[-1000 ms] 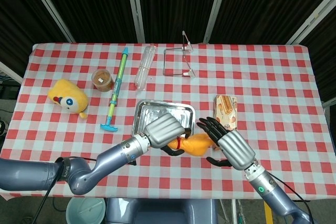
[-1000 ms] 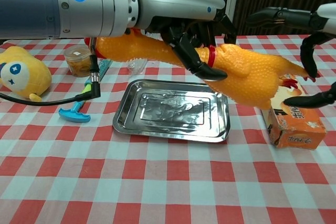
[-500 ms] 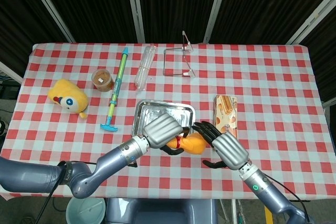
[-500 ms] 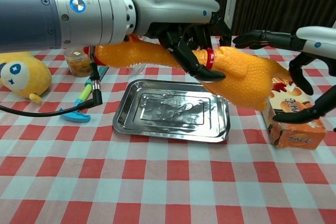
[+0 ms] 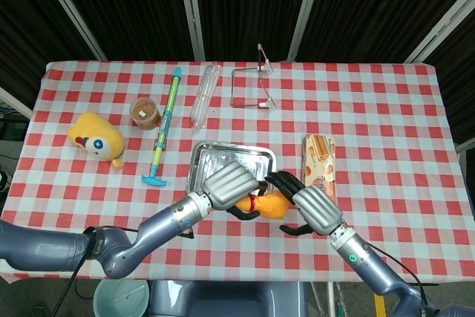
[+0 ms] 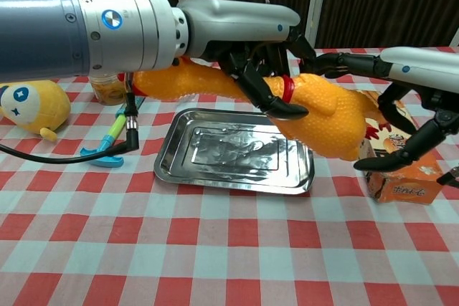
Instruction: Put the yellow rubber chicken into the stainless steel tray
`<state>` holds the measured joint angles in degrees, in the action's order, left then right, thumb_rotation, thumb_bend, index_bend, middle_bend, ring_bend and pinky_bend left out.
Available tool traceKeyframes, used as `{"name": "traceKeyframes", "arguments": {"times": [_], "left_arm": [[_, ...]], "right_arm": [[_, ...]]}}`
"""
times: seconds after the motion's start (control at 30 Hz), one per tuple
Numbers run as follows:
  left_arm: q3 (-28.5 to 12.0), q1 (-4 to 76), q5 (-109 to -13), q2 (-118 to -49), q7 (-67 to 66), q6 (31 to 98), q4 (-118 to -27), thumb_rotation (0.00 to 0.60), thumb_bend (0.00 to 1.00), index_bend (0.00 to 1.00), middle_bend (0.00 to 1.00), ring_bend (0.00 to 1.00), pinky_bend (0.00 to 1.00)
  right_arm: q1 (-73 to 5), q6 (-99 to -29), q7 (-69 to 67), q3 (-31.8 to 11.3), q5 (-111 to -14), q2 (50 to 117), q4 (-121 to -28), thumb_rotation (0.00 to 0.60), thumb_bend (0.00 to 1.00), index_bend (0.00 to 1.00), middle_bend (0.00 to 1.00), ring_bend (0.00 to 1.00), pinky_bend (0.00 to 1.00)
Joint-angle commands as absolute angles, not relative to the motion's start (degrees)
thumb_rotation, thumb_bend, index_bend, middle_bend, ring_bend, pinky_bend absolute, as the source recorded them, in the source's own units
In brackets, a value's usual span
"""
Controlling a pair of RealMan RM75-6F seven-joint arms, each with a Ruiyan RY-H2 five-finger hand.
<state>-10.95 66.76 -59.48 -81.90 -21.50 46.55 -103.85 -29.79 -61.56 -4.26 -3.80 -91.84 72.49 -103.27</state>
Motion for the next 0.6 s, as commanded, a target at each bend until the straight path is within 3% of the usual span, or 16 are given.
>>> {"name": "traceKeyframes", "arguments": {"times": [0.03, 0.2, 0.6], "left_arm": [[-11.05, 66.88, -59.49, -82.13, -21.25, 46.39, -103.66, 0.600, 0.66, 0.58, 0.70, 0.65, 0.63], [-10.82, 67.04, -59.41, -81.98, -21.17, 45.92, -103.63, 0.600, 0.66, 0.58, 0.70, 0.65, 0.63], [-10.77, 67.28, -58.75, -82.46, -21.18, 46.10, -102.74, 0.600, 0.66, 0.58, 0.70, 0.65, 0.63]], "right_arm": [[-30.23, -61.06, -3.94, -3.93, -91.56, 72.69, -103.17, 0.600, 0.23, 0.07, 0.09, 0.06, 0.15], [-31.03, -59.96, -3.50, -4.55, -89.65, 73.03, -102.64, 0.600, 0.23, 0.00, 0.09, 0.06, 0.15], [-31.79, -59.40, -4.40, -4.56, -88.28, 73.02, -102.31, 0.600, 0.23, 0.01, 0.09, 0.06, 0.15]]}}
